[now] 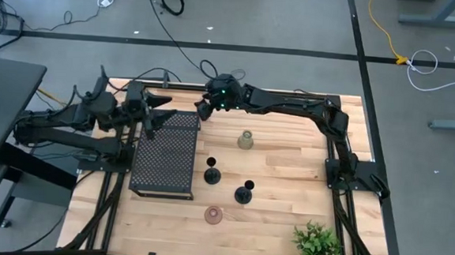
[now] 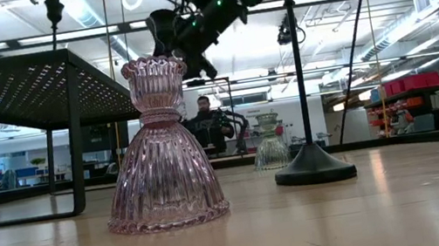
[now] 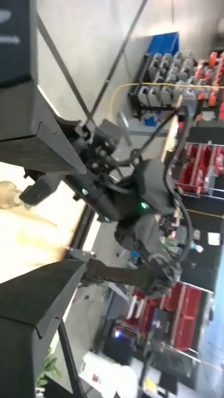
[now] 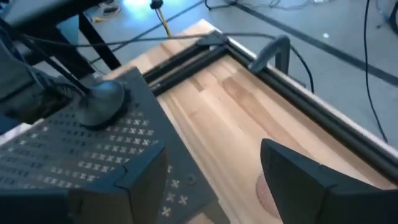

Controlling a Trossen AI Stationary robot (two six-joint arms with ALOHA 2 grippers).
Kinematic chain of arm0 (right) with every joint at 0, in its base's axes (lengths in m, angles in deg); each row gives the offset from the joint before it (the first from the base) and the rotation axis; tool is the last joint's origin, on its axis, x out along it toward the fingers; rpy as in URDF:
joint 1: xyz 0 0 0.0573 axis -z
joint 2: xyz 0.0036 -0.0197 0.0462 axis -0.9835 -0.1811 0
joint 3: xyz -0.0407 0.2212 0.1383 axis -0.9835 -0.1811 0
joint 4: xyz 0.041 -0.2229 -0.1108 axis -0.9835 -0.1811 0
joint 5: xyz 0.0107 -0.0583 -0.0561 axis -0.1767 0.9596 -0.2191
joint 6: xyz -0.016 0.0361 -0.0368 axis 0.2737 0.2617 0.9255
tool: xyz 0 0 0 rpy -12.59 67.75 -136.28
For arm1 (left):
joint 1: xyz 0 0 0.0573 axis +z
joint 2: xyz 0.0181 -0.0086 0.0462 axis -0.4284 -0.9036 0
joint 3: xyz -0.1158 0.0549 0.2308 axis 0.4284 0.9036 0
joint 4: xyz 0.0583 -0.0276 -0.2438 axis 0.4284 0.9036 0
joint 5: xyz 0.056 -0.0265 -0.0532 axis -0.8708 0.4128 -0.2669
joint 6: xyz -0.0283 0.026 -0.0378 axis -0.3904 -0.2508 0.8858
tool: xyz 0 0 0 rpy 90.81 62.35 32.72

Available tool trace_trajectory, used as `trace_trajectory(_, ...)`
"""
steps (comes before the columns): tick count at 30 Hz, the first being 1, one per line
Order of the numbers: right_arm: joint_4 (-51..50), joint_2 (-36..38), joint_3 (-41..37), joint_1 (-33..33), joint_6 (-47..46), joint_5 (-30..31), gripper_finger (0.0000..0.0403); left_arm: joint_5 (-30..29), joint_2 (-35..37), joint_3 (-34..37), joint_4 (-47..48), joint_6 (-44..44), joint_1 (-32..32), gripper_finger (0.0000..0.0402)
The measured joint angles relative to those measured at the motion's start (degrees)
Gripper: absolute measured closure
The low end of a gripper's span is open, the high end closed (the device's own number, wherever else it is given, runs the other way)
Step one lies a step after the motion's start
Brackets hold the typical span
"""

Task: Pick & Place candle stick holders
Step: Put the top pink glass candle holder on the shelf

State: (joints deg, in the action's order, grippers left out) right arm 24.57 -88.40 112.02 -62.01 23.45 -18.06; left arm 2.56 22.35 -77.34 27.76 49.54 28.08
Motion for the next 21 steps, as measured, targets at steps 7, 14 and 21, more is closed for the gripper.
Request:
trace_trajectory(7,-1.20,1.48,0.04,0.00,0.86,0.23,0.0146,-1.10,-1.52,-7.41,8.60,-1.79,-0.09,0.0161)
trace_trajectory(14,-1.43,1.48,0.02,-0.19,1.08,0.10,0.0146,-1.89,-1.51,-11.78,11.90,-0.27,-0.06,0.0161)
trace_trajectory(21,-1.39,1.48,0.02,-0.85,1.09,0.07,0.0146,-15.63,-1.46,-19.35,18.77,-7.91,0.20,0.0162)
